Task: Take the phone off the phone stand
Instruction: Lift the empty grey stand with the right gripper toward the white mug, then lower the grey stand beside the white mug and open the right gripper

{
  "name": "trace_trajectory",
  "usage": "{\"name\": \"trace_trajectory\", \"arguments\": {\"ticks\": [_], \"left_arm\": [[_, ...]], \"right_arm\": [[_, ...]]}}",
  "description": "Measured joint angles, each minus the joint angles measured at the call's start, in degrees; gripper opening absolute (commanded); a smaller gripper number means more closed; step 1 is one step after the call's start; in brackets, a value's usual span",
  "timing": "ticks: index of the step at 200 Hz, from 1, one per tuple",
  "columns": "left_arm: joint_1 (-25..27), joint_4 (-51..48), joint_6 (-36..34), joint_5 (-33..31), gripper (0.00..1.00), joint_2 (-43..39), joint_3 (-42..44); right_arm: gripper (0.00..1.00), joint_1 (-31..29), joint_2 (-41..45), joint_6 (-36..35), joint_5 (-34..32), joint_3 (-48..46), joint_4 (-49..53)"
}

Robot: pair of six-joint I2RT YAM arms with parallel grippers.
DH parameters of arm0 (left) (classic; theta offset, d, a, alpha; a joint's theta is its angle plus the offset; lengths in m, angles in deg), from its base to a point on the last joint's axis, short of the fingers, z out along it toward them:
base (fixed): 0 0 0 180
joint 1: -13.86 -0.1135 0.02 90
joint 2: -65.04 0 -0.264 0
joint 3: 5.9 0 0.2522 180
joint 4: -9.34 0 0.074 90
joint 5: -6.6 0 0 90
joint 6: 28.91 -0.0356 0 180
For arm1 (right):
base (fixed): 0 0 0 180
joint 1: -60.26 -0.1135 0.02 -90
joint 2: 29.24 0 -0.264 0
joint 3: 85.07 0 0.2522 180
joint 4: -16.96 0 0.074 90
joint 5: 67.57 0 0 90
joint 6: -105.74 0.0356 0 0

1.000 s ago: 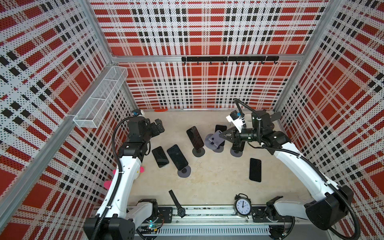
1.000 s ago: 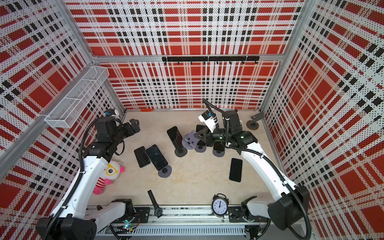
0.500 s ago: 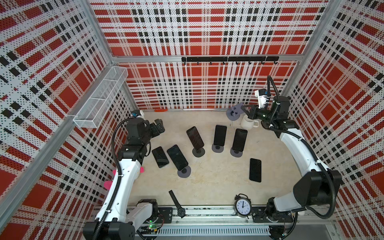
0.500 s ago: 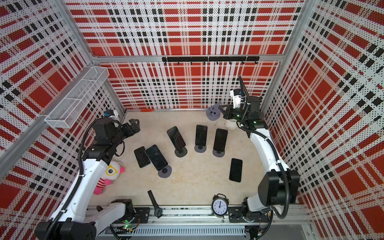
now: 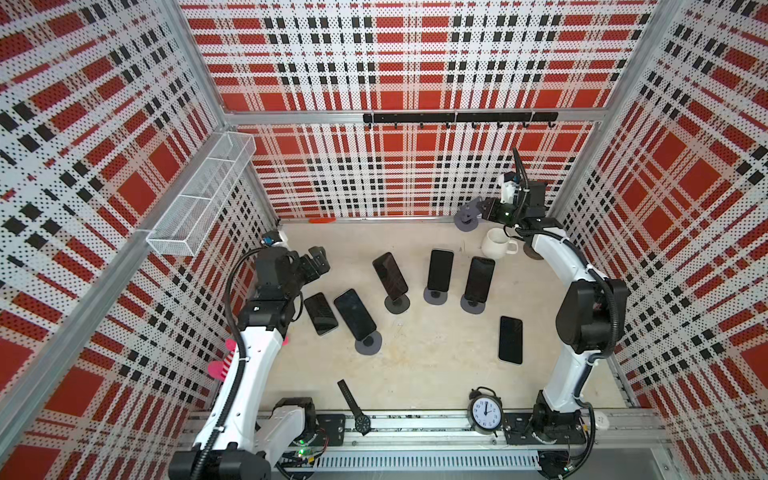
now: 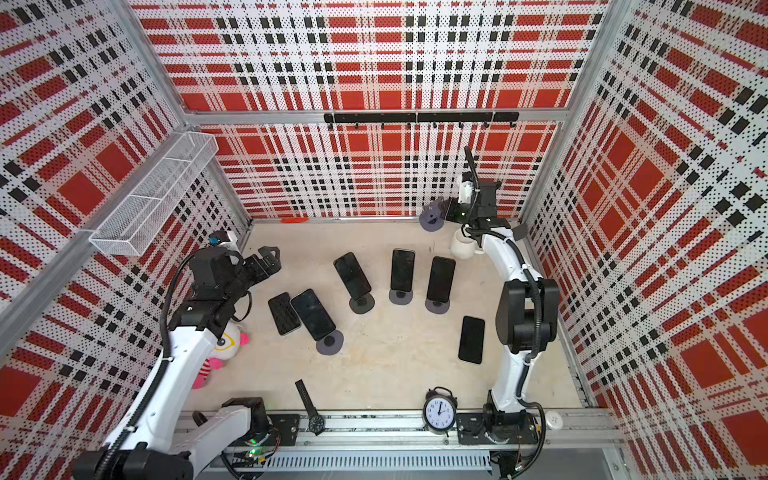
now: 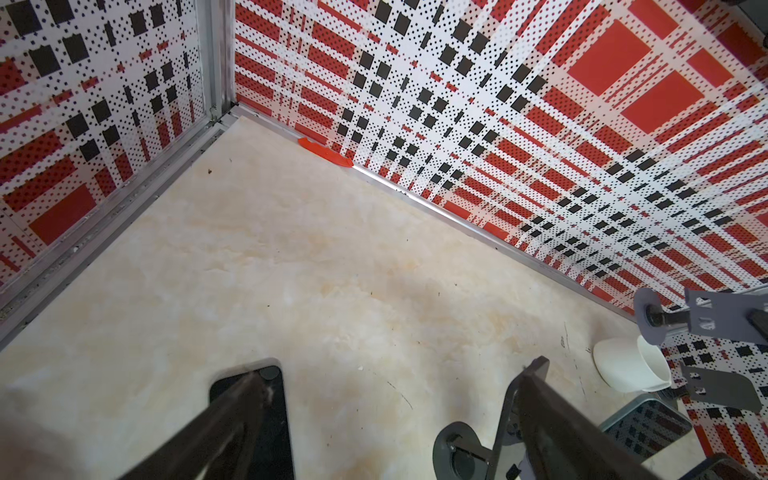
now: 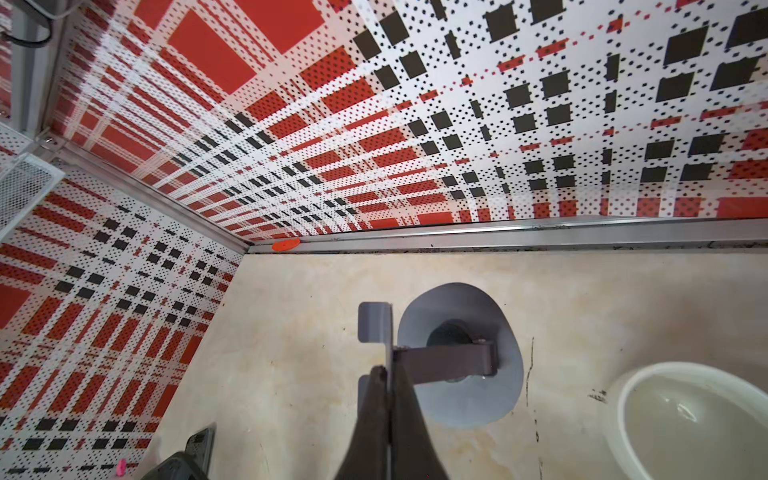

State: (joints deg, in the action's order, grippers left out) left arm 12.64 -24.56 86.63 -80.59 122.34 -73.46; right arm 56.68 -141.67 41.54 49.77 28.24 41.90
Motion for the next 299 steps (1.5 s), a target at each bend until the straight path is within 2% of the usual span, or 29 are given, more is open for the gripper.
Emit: {"name": "trace_trajectory", "arguments": {"ticks": [85,181,236,258,299], "left_arm": [[-0.07,0.81,1.07,1.01,0.98,-0.68,1.53],[-0.11,1.33,1.64,1.27,0.98,-1.64,2.43],[-1.03,0.04,0.9,-0.76,0.98,-1.7,1.68],[-1.49,-0.72,0.2,-1.7,0.98,-2.08,1.49],[-3.41,-2.97,-1.33,-3.1,0.98,-2.6,-0.66]], "right_arm": [[0.0,0.07,-15.82,2.08,1.81,10.16,1.86],[0.0,0.11,-21.55,2.32,1.79,12.31,2.54],[0.17,0.13,-21.97,0.83,2.08,12.33,3.74],[0.28,0.26,-21.97,0.59,2.47,12.37,4.13],[0.34,0.5,-21.84,-0.79,2.38,12.37,5.2]]}}
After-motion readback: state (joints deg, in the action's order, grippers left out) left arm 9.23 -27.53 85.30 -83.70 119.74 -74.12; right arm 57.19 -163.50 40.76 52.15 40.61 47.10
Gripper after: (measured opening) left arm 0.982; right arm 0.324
